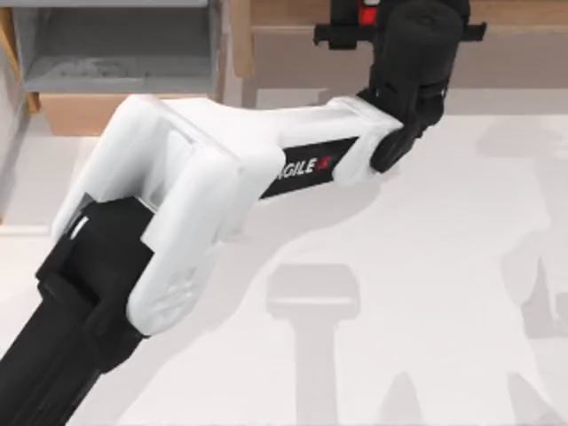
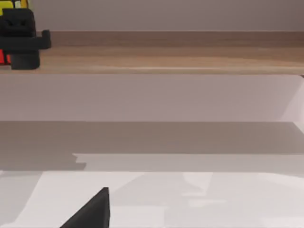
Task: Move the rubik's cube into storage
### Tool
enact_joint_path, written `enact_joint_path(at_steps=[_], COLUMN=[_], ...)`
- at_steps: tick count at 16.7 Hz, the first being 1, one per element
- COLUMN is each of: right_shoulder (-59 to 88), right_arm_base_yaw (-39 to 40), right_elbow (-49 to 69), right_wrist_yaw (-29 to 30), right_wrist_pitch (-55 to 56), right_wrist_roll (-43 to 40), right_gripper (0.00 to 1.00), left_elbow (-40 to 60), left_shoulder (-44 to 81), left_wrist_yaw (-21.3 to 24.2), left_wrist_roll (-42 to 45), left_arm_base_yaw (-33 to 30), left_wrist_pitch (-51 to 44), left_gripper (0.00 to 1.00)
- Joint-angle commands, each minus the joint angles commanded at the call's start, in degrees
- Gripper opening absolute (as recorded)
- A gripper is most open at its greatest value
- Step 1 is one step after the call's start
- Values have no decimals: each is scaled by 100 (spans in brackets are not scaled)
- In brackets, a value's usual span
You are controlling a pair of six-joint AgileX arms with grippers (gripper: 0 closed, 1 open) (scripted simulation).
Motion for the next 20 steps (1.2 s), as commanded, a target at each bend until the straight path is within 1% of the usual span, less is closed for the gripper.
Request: enact_joint_path(at_steps=[5,11,15,17,20], right_shoulder=[0,0,0,0,0], right_arm_base_yaw=[0,0,0,0,0], right_elbow=[0,0,0,0,0], right_wrist_yaw=[0,0,0,0,0], right_wrist_pitch=[0,0,0,0,0], right_wrist_roll=[0,0,0,0,0], right_gripper=[100,100,100,100,100], left_elbow=[-19,-565,-543,-464,-161], left_shoulder=[-33,-557,-535,-543,-591], left_wrist_yaw=[-7,-149,-144,-93,173], left_wrist_roll=[8,20,28,62,236], left_arm_base_yaw=[-29,-166,-134,-152,-275], left_wrist_pitch=[1,33,30,-49,-466], left_gripper=[0,0,0,0,0])
